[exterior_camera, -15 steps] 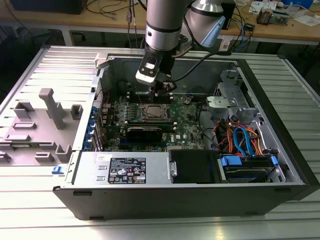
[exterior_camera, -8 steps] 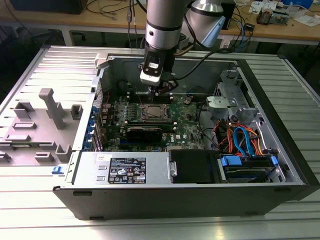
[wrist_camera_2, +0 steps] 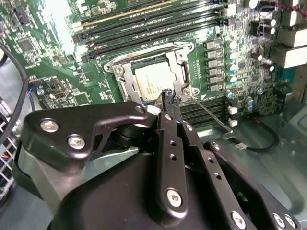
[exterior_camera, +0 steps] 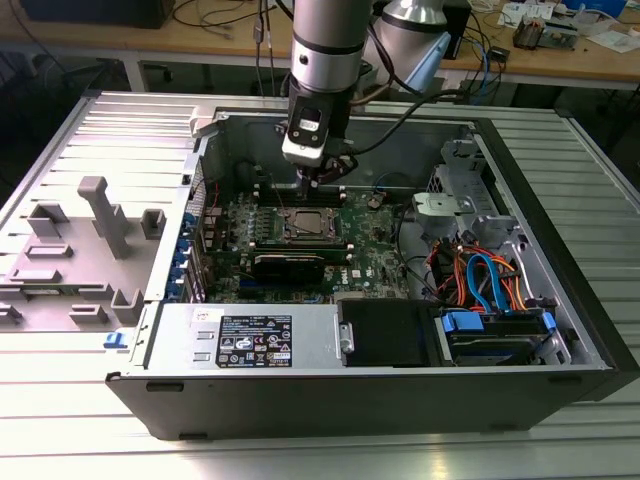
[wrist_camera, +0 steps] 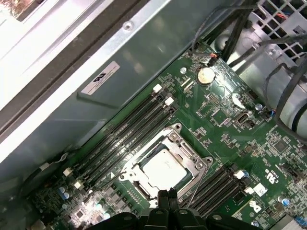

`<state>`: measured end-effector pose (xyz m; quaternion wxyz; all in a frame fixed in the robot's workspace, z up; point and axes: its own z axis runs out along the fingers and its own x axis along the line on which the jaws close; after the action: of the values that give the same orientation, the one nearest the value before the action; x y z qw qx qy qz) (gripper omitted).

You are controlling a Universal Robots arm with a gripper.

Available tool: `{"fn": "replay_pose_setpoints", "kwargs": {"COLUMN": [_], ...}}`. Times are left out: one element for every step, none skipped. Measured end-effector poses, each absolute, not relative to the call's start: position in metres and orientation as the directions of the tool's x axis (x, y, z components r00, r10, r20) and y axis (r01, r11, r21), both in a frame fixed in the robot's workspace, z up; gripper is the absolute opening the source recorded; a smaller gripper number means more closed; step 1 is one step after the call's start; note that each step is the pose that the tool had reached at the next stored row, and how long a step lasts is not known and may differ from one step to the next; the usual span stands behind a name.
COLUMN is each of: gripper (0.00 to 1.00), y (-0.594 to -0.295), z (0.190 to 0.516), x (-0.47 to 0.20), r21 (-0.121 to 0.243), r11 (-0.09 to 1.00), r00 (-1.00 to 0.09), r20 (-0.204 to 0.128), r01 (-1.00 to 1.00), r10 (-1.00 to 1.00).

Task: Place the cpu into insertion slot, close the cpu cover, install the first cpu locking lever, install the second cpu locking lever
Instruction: 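Install the first cpu locking lever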

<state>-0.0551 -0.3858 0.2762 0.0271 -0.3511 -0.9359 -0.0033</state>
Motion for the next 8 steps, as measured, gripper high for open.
{"fn": "replay_pose_setpoints", "kwargs": {"gripper": [0.11,0.11,0.11,0.11,0.11,0.11,0.11,0.11], "y": [-0.3858,-0.3858,-0.3858,-0.3858,-0.3858,-0.3858,-0.3858,-0.3858], "z": [0.2762,0.2762,0.2762,0.2762,0.2762,0.2762,0.2762,0.2761], "x": [-0.0551,-0.0551,-0.0551,-0.0551,-0.0551,-0.0551,-0.0551,-0.0551], "r21": [-0.013,-0.013,-0.013,-0.013,-0.013,-0.013,-0.013,-0.013], "r11": [0.775,0.793,0.81,0.821,0.84,0.857,0.872,0.88], "r00": [-0.773,-0.792,-0.809,-0.82,-0.838,-0.855,-0.87,-0.878], "r20": [0.053,0.053,0.053,0.053,0.053,0.053,0.053,0.053], "r01": [0.632,0.609,0.586,0.571,0.542,0.516,0.49,0.475], "r10": [0.632,0.609,0.586,0.57,0.542,0.516,0.49,0.475]}}
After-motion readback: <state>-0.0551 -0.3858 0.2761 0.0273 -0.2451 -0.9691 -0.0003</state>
